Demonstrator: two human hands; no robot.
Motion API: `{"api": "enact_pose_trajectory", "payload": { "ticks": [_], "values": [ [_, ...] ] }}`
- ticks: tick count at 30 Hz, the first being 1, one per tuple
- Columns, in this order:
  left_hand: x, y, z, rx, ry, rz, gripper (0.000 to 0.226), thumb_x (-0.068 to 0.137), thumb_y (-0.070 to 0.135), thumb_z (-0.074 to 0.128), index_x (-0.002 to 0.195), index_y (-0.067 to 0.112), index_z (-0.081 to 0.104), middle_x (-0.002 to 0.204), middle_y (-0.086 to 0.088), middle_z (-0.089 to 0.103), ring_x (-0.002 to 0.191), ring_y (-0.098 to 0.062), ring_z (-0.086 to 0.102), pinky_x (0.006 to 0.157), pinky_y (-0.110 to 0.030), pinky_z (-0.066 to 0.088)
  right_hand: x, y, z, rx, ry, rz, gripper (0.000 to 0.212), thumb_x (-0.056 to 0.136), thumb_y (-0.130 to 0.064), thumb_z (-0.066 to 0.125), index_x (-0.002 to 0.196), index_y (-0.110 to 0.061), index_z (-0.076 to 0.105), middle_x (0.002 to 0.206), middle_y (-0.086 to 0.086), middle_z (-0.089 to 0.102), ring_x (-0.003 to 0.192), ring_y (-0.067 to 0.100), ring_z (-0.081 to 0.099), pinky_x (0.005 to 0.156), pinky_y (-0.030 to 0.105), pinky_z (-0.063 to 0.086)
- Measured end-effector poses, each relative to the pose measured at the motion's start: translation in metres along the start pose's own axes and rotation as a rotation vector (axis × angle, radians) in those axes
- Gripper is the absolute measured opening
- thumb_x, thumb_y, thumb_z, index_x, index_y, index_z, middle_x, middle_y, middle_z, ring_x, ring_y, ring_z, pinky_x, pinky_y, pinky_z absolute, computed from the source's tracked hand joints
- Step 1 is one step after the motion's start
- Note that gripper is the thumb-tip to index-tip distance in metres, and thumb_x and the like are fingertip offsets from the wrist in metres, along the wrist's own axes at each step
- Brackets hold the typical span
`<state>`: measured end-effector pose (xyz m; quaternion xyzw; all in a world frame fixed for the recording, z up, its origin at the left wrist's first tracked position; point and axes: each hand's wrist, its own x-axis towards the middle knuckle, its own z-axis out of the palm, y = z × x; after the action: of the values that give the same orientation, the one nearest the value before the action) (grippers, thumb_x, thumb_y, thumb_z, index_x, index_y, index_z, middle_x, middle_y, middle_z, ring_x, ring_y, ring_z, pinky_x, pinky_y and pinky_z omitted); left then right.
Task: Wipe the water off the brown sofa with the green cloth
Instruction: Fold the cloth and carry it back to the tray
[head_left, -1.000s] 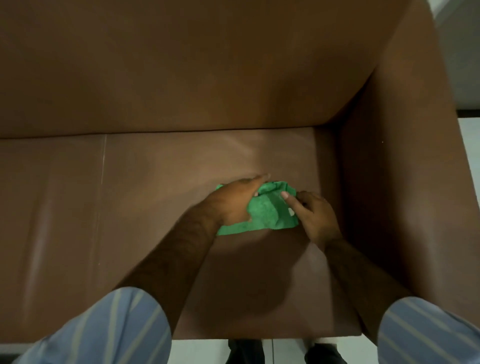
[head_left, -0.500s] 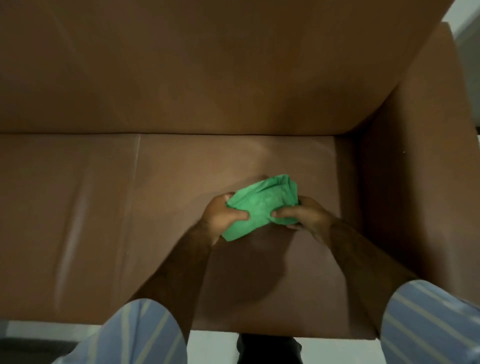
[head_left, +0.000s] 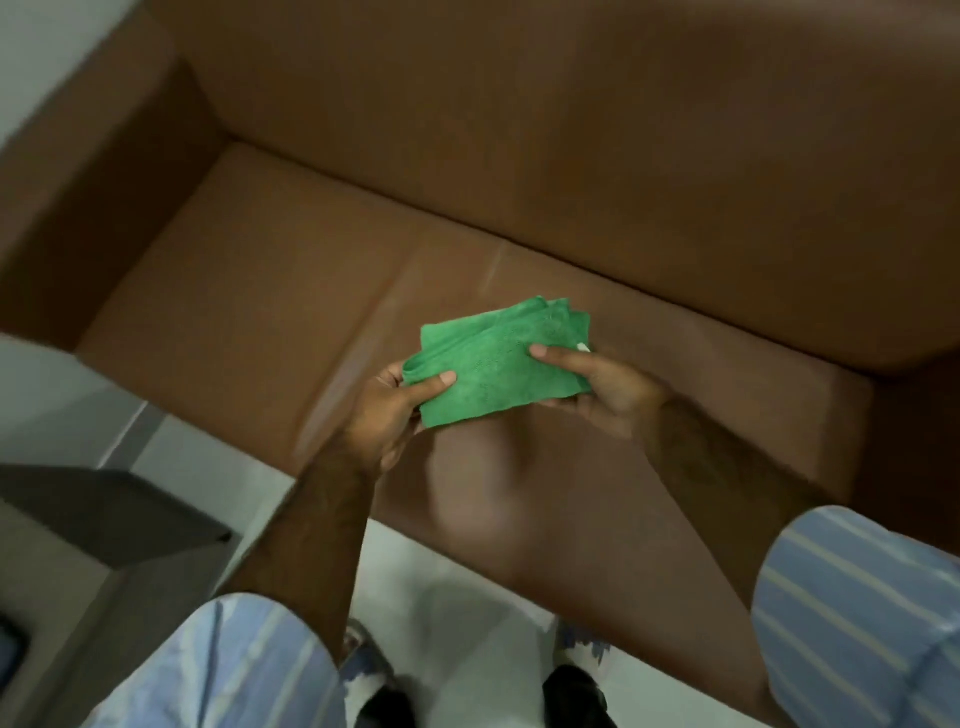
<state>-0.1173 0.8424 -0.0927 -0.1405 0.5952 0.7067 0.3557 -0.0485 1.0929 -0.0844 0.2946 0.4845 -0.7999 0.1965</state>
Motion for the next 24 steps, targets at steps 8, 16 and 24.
{"api": "enact_pose_trajectory", "payload": {
  "ticks": [8, 16, 24],
  "values": [
    [-0.074, 0.010, -0.208, -0.068, 0.223, 0.139, 0.036, 0.075, 0.024, 0.082, 0.108, 0.012, 0.075, 0.109, -0.008, 0.077, 0.101, -0.025, 0.074, 0.078, -0.033, 0.062, 0.051, 0.048, 0.205, -0.236, -0.092, 0.024, 0.040, 0.097, -0.021, 0.071, 0.137, -0.013, 0.067, 0.132, 0.005, 0.076, 0.124, 0.025, 0.072, 0.106, 0.044, 0.057],
    [-0.173, -0.026, -0.454, -0.155, 0.475, 0.158, 0.032, 0.086, 0.007, 0.072, 0.118, 0.008, 0.067, 0.114, -0.012, 0.075, 0.106, -0.028, 0.072, 0.082, -0.035, 0.061, 0.095, 0.163, 0.448, -0.444, -0.208, 0.060, 0.036, 0.091, -0.001, 0.074, 0.126, 0.008, 0.070, 0.105, 0.012, 0.084, 0.092, 0.022, 0.082, 0.081, 0.030, 0.067],
    [-0.277, -0.089, -0.648, -0.235, 0.822, 0.014, 0.023, 0.087, 0.004, 0.071, 0.110, 0.006, 0.067, 0.118, -0.020, 0.070, 0.105, -0.034, 0.069, 0.091, -0.048, 0.058, 0.114, 0.301, 0.643, -1.006, -0.303, -0.123, 0.029, 0.089, -0.008, 0.080, 0.118, -0.005, 0.079, 0.109, 0.015, 0.082, 0.100, 0.026, 0.080, 0.097, 0.045, 0.064]
  ]
}}
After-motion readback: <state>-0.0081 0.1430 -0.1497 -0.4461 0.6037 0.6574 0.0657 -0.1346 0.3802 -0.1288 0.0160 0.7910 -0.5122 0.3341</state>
